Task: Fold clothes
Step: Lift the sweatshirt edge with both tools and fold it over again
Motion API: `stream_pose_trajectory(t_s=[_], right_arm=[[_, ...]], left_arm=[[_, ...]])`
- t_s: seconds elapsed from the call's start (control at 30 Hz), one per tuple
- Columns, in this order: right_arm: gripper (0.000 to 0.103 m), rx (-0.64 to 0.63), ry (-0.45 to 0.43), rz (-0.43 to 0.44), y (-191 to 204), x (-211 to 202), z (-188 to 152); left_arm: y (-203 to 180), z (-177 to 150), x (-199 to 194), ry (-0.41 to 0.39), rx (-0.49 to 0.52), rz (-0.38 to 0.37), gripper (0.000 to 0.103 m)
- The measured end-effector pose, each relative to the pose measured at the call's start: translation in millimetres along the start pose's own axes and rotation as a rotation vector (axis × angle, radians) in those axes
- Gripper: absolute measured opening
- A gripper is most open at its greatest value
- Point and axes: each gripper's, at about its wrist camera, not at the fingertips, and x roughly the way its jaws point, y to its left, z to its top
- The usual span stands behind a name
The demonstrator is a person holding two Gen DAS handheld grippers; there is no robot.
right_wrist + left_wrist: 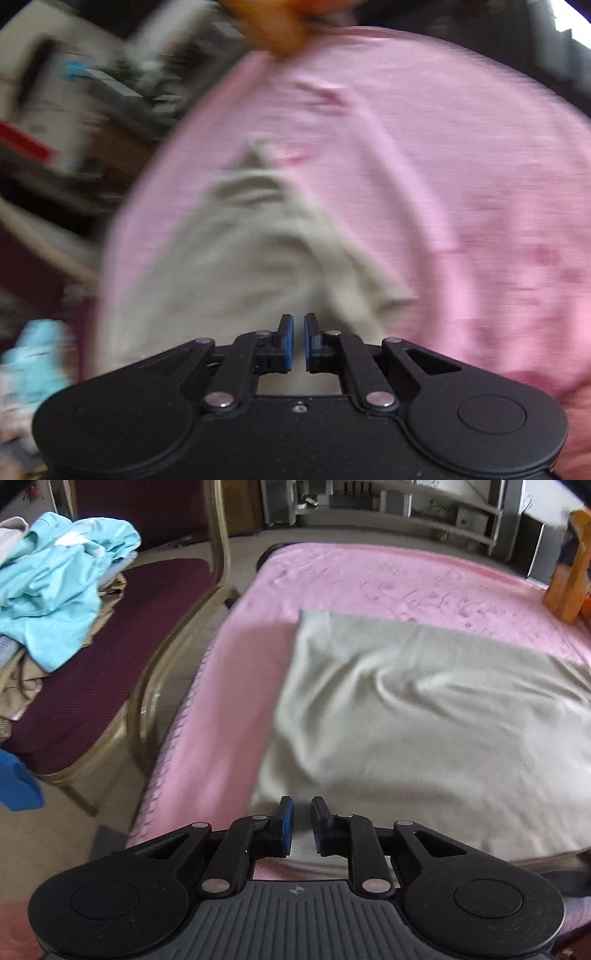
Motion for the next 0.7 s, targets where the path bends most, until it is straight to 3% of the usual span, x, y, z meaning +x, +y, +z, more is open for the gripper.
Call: stream_pose_trajectory(t_s=[0.17, 0.37, 0.5, 0.7], right_arm=[[0.006, -0.001, -0.166, -0.184, -3, -21, 2], [0.006, -0.010, -0.173, 0.035, 16, -52, 11], [0.006, -0.109, -0.192, 0.149, 63, -79, 28], [0.011, -0.274, -0.242, 0.250, 124, -87, 61]], left_arm=[[6, -3, -10, -0.012, -0.019, 0.034, 0.014], [27, 18, -50, -0.134, -0.097, -0.091, 0.014], [30, 48, -75, -0.226, -0.077, -0.141, 0.014], [18, 94, -64, -0.283, 0.001, -0.172, 0.014]])
